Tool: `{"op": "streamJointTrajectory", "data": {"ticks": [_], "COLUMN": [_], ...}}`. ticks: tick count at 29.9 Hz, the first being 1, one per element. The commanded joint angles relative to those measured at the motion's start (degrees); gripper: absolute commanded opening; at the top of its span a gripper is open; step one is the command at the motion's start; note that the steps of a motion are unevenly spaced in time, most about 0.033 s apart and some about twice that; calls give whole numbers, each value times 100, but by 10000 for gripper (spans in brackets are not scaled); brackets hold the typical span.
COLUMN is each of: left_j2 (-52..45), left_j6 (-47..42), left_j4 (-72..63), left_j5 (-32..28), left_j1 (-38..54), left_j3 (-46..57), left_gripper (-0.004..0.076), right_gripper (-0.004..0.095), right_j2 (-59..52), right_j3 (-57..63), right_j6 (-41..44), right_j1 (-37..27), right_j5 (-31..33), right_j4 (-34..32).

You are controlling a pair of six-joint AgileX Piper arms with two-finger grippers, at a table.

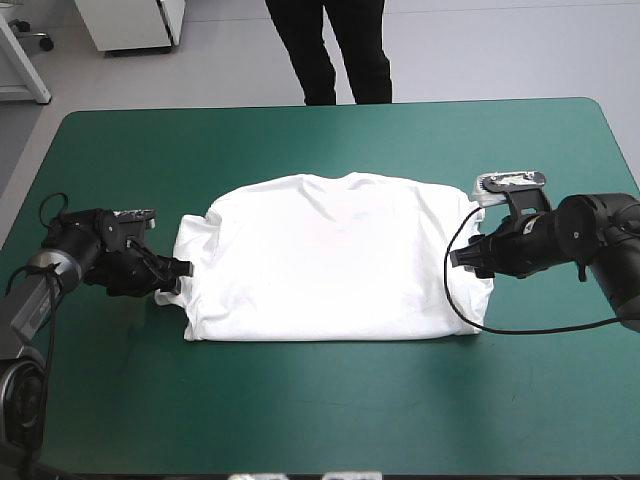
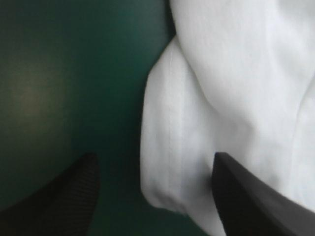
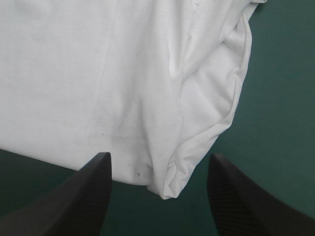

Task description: Fold the cloth

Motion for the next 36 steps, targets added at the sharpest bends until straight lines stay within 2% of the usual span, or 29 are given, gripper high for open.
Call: {"op": "streamJointTrajectory", "data": {"ticks": [1, 6, 8, 10, 13, 16, 25, 28, 36], "left_j2": [81, 432, 477, 477, 407, 233, -680, -896, -745], "left_j6": [-11, -11, -11, -11, -11, -10, -24, -24, -24], "left_j4": [-83, -133, -172, -172, -172, -172, -172, -183, -220], "left_j5": [-197, -197, -197, -197, -209, -268, -673, -754, -1082], "left_j1": [7, 7, -4, -13, -13, -13, -117, -369, -1492], "left_j3": [-159, -159, -159, -159, -159, -171, -171, -304, -679], "left_gripper": [472, 421, 354, 232, 1, -8, -9, -9, -9], "right_gripper": [553, 552, 528, 492, 436, 390, 387, 387, 387], "right_j2": [-160, -160, -160, -160, -160, -160, -160, -160, -168], "right_j3": [-183, -183, -183, -183, -183, -183, -183, -183, -183], "right_j6": [-9, -9, -9, -9, -9, -9, 79, 145, 186], "right_j1": [8, 8, 8, 8, 8, 8, 8, 8, 8], "right_j5": [-186, -220, -247, -247, -247, -237, -162, -164, -128], "right_j4": [-18, -113, -184, -226, -226, -226, -216, -207, -217]}}
